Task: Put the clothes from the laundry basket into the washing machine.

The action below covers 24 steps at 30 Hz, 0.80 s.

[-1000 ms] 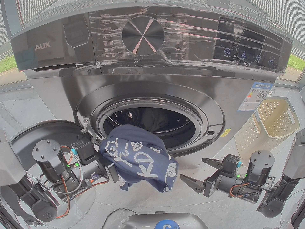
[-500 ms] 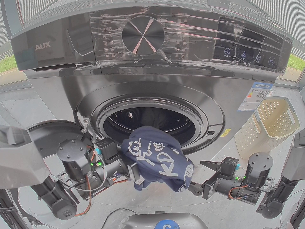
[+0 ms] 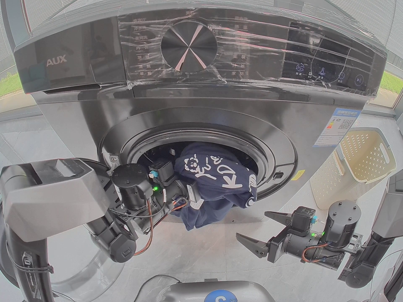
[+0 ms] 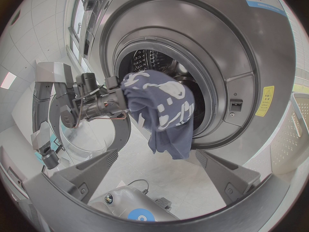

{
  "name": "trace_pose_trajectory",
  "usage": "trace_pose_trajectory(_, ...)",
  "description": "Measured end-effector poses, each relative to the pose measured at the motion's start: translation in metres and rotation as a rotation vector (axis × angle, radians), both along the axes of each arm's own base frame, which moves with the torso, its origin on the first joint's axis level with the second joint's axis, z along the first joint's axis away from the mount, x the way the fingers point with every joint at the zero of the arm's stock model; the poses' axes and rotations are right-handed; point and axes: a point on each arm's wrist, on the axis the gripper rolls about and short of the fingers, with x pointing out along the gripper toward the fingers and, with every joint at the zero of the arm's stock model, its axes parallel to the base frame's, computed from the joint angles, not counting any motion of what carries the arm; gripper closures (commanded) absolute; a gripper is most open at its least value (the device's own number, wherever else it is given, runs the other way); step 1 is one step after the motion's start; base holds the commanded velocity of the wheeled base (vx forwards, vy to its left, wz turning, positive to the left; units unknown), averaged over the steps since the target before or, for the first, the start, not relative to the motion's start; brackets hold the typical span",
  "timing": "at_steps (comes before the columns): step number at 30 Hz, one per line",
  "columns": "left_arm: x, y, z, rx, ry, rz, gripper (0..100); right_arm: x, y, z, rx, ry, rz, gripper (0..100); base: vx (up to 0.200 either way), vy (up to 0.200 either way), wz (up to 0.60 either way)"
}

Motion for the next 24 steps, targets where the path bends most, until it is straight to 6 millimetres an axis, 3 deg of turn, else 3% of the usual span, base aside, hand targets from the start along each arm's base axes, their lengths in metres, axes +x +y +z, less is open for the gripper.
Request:
trace_pose_trajectory(4, 0.016, -0.010, -0.002, -0.021, -0.021, 0.020, 100, 0.000, 0.000, 0.000, 0.000, 0.000, 0.000, 0, 0.000, 0.000, 0.00)
trace_pose_trajectory(11, 0.036, -0.022, -0.024, -0.013, -0.001, 0.036, 100, -0.003, 0.003, -0.001, -0.003, 0.003, 0.003, 0, 0.000, 0.000, 0.00)
trace_pose_trajectory(17, 0.064, -0.029, -0.028, 0.002, 0.024, 0.078, 100, -0.004, 0.005, -0.002, -0.004, 0.008, 0.004, 0, 0.000, 0.000, 0.00)
trace_pose_trajectory(24, 0.099, -0.035, -0.016, -0.025, -0.012, 0.135, 100, -0.006, 0.009, -0.004, -0.007, 0.017, 0.016, 0, 0.000, 0.000, 0.00)
